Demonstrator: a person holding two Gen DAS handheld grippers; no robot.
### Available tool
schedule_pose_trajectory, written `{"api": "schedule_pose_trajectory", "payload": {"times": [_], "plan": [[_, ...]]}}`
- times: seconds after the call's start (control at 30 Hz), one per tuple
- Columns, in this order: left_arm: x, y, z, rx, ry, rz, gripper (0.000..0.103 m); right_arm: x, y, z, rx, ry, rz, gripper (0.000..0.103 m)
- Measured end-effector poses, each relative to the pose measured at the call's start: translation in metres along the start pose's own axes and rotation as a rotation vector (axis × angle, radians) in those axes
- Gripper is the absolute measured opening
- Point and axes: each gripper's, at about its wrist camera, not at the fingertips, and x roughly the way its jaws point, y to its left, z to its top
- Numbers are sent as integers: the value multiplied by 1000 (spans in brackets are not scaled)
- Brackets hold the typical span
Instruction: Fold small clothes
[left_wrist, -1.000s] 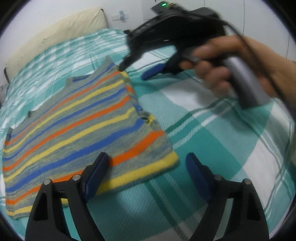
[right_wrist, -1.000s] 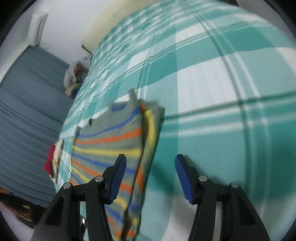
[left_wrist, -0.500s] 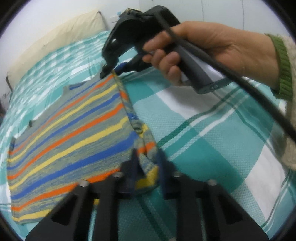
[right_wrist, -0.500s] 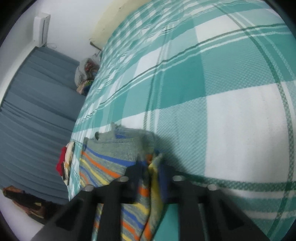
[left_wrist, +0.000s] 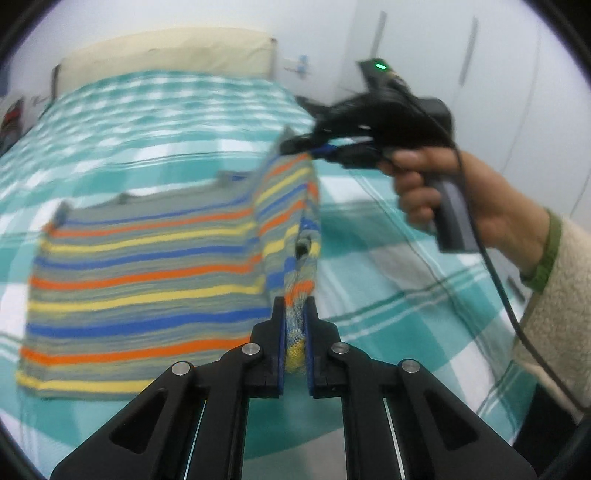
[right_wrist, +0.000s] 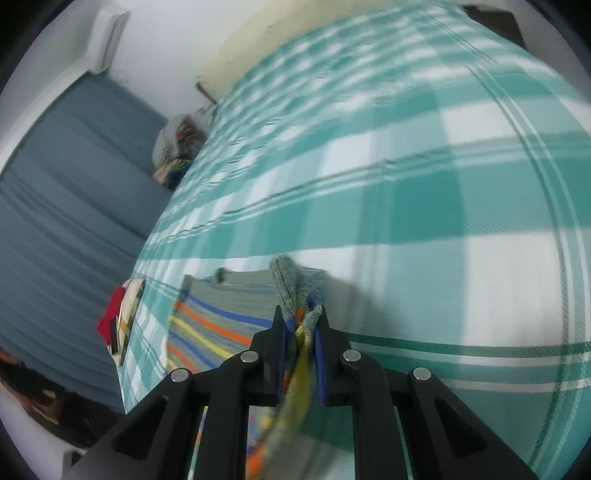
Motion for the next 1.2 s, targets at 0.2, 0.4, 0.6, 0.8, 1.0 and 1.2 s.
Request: {"api": "schedule_pose_trajectory", "payload": {"times": [0.2,0.4,0.6,0.8,1.0,1.2], "plan": [[-36,54,-6,-83,-41,64,6,28,72,6,-81,21,6,13],[-50,106,-22,-195,-61,137,6,93,151,3,-159,78,9,13],[-46,156,-28,-315,-38,195,6,174,207,-1,-215,143,-24,13],[-42,190,-41,-402,12,237,7,237,229,-7,-229,198,-30,13],[-41,217,-49,-486,48,285,39,269,229,-17,-166,186,49,32],[-62,231,-47,-522,-14,269,52,242,233,-16,-129,111,153,35]]}}
